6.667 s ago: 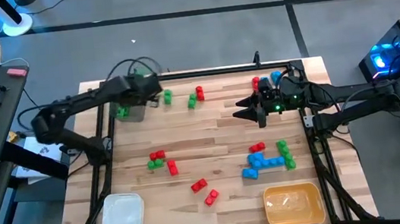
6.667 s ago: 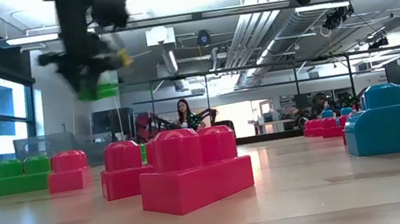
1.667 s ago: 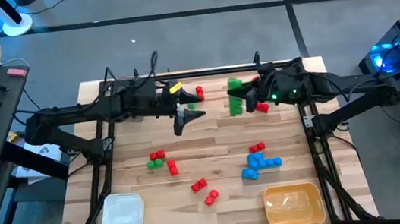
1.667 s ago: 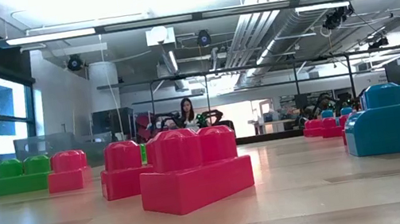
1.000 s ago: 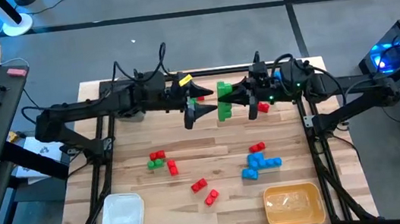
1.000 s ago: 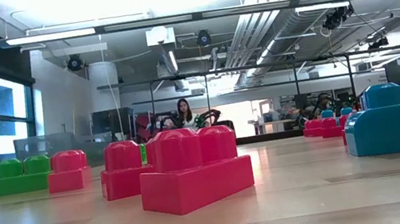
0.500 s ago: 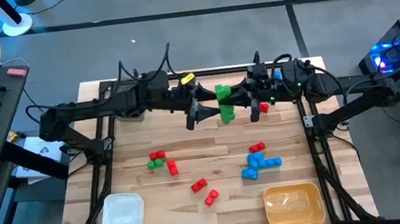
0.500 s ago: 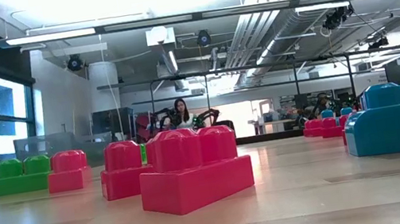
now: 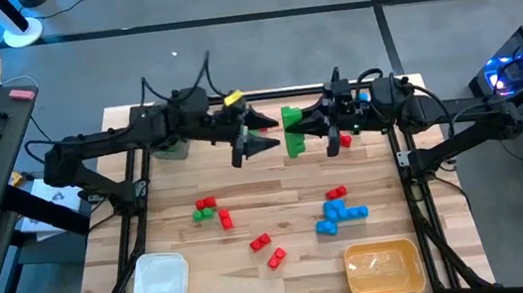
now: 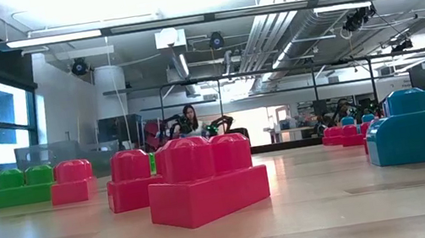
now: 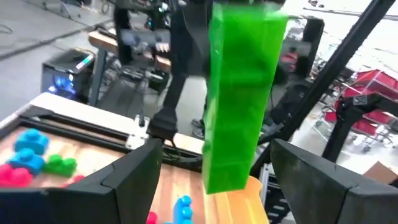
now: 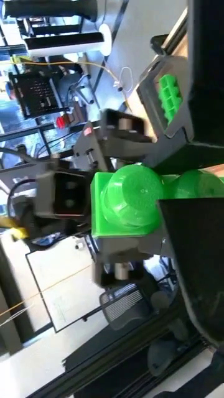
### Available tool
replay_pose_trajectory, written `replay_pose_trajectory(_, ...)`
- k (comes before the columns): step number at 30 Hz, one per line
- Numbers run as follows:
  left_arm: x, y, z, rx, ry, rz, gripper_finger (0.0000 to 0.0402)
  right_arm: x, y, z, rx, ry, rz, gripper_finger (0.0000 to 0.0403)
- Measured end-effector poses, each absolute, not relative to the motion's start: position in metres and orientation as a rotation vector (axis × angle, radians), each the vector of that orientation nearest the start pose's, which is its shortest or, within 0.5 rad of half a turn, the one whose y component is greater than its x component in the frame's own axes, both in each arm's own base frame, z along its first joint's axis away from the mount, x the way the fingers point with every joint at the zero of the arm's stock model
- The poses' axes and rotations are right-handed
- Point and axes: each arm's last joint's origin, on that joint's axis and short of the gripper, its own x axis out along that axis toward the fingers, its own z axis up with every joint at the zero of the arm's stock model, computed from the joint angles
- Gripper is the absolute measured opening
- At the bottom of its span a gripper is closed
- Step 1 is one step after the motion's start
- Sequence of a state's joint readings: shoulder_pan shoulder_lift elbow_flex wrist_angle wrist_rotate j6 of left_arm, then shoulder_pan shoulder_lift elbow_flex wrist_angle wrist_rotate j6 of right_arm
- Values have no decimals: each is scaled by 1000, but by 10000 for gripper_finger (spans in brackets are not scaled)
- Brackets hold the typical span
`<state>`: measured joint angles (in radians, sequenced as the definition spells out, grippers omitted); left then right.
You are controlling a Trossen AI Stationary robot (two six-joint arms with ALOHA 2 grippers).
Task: Sort blocks
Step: Put the green game piece into the black bin
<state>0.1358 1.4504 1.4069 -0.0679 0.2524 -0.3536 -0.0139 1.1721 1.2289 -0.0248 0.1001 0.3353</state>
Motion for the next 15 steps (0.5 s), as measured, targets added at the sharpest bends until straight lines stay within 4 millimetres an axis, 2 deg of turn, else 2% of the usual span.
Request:
replay_pose_trajectory(7,346,29,402,-384,37,-141,288,255,-6,425,338,-68,-104,13)
replay_pose_trajectory(11,353,28,394,-388,54,-81,288,255,-6,428,340,-99,-98,13)
replay_pose_trajectory(15,355,23,398,-380,4,-55,287,255,-6,429,341,-102,-99,13)
